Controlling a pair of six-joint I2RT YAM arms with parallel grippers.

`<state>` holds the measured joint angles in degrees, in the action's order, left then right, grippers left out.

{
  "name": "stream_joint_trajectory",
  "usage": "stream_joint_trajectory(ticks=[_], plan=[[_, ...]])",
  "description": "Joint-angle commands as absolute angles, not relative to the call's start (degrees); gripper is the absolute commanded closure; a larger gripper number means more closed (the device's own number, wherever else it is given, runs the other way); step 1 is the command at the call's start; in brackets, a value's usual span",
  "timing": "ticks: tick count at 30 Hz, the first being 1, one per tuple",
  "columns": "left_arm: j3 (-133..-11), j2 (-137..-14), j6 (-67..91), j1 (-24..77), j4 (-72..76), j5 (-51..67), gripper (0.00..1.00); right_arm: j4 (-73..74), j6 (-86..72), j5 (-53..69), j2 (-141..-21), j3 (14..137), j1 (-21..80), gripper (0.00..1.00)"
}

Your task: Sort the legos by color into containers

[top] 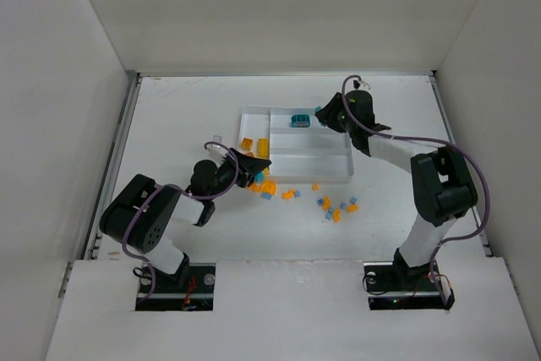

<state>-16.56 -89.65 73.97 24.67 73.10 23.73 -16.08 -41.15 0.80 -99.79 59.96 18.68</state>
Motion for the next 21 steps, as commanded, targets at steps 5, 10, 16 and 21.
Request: stream_joint_trajectory(ticks=[5,10,16,21], plan=[[-18.28,-91.23,71.28,25.88,83.49,24.35,0.85,-0.27,-35.07,-5.27,-105.2,70.83,17.45,0.59],[-18.28,-93.42,71.89,25.97,84.72,24.78,0.85,1.66,-35.42,-6.41,-106.78,72.94,16.92,0.58],[-18.46,-94.66,72.95,26.06,85.96,24.96,0.85,3.86,-36.38,-8.43,-109.77,77.07,17.09,0.56],[-18.46,-93.87,72.95,26.23,86.04,24.96,0.85,4.04,-38.05,-8.62,-111.18,79.71,17.18,0.4]])
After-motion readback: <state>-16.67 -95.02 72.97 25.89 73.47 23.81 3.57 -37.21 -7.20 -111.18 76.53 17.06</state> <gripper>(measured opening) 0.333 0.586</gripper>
